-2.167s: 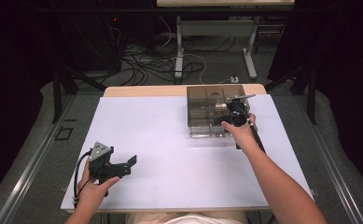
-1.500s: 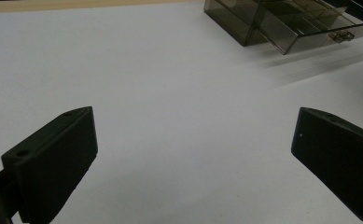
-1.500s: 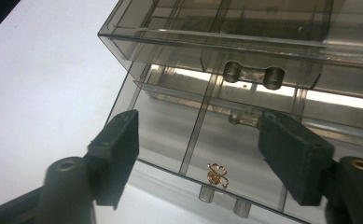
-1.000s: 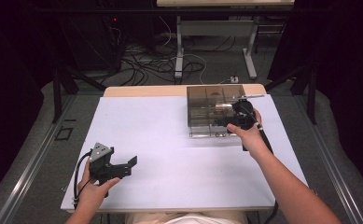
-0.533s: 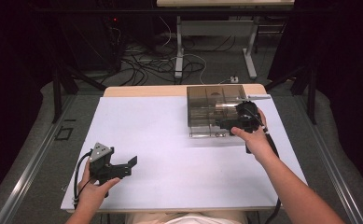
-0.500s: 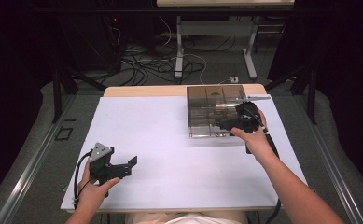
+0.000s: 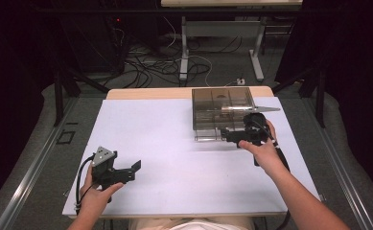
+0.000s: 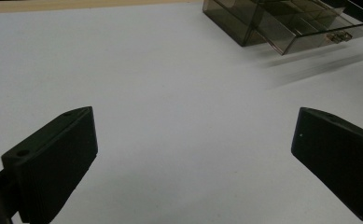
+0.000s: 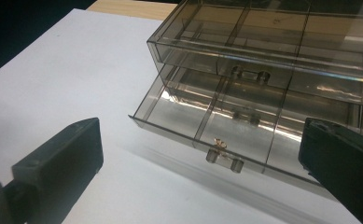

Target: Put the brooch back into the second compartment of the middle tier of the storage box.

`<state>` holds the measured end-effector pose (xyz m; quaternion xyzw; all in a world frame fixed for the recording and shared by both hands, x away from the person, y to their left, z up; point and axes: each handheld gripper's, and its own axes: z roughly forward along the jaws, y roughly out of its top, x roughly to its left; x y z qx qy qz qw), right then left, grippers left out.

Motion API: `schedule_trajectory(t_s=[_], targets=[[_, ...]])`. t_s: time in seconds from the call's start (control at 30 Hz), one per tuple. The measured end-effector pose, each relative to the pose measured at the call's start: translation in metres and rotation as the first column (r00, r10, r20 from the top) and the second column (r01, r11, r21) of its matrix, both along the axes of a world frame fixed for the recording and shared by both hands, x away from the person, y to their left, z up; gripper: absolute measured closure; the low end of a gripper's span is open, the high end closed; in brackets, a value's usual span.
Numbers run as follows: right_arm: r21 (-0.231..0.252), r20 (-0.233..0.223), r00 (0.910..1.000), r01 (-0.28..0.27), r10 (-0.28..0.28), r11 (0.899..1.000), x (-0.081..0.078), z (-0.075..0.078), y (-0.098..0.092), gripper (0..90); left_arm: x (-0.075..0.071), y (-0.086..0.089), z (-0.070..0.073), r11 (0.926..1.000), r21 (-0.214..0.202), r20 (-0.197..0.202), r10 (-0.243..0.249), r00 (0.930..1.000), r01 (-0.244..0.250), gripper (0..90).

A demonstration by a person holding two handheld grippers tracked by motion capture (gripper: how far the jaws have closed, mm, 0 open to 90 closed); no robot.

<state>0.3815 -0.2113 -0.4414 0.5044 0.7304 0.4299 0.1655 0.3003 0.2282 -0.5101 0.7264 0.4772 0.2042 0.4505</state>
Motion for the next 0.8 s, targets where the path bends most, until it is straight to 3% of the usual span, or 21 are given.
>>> schedule_trajectory(t_s=[0.4, 0.8], targets=[[0.016, -0.016, 0.9999, -0.004, 0.004, 1.0, -0.025, -0.016, -0.014, 0.0, 0.0, 0.0, 0.0, 1.0, 0.0, 0.0, 0.001, 1.0, -0.001, 0.3], [-0.002, -0.012, 0.9998, 0.014, -0.014, 1.0, -0.045, -0.037, -0.024, 0.0, 0.0, -0.001, 0.0, 1.0, -0.002, 0.002, 0.004, 1.0, -0.004, 0.3]])
